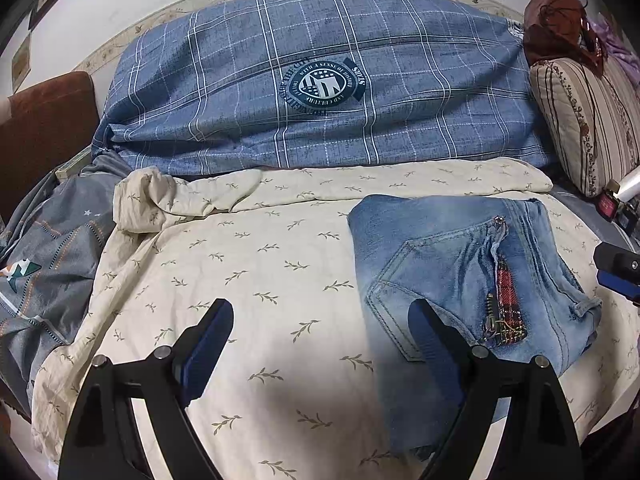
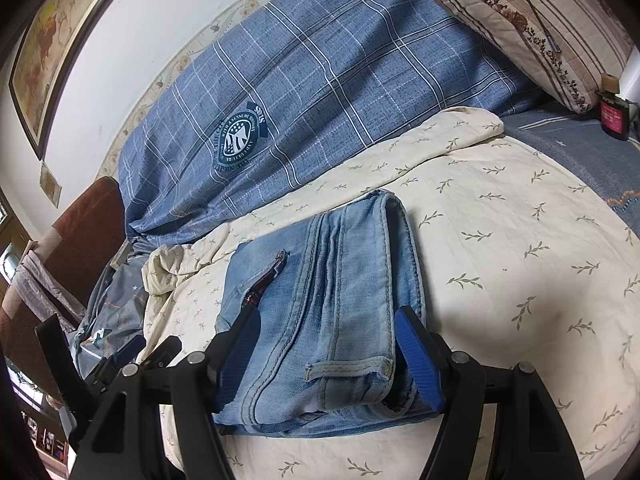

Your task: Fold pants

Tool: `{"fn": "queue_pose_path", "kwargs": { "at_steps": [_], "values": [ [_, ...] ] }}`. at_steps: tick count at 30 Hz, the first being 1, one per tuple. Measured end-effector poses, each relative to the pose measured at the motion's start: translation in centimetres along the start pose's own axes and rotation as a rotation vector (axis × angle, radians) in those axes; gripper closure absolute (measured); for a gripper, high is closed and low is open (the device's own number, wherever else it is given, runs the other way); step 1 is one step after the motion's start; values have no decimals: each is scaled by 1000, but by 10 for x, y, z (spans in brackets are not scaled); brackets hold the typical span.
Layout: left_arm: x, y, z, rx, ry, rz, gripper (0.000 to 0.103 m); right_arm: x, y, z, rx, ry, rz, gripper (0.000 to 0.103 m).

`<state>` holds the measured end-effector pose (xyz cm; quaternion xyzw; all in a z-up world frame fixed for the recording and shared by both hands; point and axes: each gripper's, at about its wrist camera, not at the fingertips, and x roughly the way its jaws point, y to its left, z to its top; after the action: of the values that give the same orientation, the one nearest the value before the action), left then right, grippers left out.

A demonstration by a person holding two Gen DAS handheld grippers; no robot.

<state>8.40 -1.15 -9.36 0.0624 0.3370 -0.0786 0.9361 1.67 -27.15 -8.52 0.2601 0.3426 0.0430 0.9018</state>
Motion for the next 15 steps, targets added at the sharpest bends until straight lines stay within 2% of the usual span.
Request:
{"fn": "queue_pose_path", "kwargs": {
  "at_steps": [15],
  "values": [
    [1, 0, 1, -4, 4, 0, 14, 1, 0, 0, -1, 4, -1, 30]
  ]
}}
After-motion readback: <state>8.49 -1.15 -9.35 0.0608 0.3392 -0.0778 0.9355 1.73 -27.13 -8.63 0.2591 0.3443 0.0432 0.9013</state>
